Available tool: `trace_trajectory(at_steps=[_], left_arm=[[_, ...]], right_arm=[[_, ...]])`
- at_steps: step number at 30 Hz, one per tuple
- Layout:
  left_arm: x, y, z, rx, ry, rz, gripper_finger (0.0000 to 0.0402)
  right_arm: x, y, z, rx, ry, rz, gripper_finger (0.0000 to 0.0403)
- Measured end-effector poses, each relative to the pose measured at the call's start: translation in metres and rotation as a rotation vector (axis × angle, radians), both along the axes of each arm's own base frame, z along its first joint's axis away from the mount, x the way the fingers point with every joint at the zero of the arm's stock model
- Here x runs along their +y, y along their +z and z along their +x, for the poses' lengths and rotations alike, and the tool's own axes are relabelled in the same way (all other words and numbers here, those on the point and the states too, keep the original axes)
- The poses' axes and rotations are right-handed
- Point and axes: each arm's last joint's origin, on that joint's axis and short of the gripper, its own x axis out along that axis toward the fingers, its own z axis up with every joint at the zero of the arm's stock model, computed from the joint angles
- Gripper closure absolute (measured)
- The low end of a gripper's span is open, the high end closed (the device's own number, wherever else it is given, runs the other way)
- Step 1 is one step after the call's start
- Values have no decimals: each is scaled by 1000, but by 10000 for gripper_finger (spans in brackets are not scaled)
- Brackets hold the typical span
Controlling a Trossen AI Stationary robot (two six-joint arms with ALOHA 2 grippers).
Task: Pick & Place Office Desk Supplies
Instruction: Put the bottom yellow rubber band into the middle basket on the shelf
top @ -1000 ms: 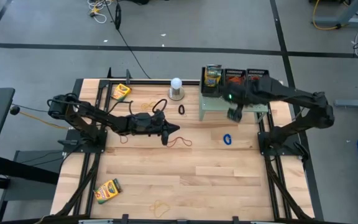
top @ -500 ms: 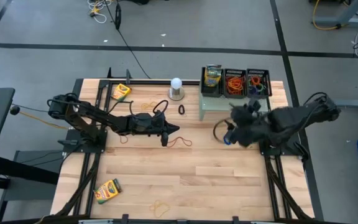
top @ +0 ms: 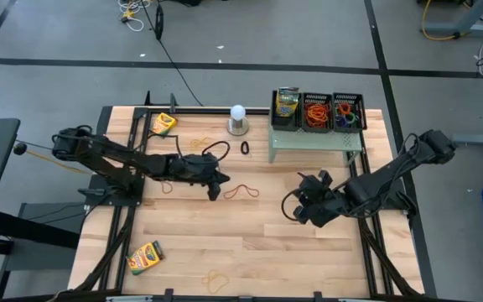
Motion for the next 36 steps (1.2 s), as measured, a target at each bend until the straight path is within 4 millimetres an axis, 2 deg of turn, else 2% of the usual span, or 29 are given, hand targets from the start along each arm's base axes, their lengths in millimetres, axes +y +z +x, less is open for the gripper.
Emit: trace_trajectory(at_steps=[2, 6, 11, 16, 21, 27, 31, 36], left_arm=[[-7, 2, -8, 45, 10, -12, 396], [-31, 4, -24, 135, -54, -60, 396], [-86, -4, -41, 230, -278, -136, 392], [-143, -15, -52, 327, -360, -182, 389], [-192, -24, -43, 415, -353, -240, 371], [-240, -35, -22, 459, -271, -364, 317], [-262, -40, -3, 474, -201, -440, 286], [-279, -46, 14, 590, -104, -383, 276]], right_arm=[[2, -6, -1, -14, -7, 17, 390], [2, -10, -2, -24, -24, 25, 380], [-1, -12, -7, 40, -6, -23, 381], [-7, -15, -12, 117, -4, -89, 394], [-19, -15, -8, 162, -13, -106, 397], [-31, -14, 2, 164, 14, -135, 397], [-33, -12, 7, 152, 63, -167, 397], [-32, -9, 12, 129, 128, -201, 398]])
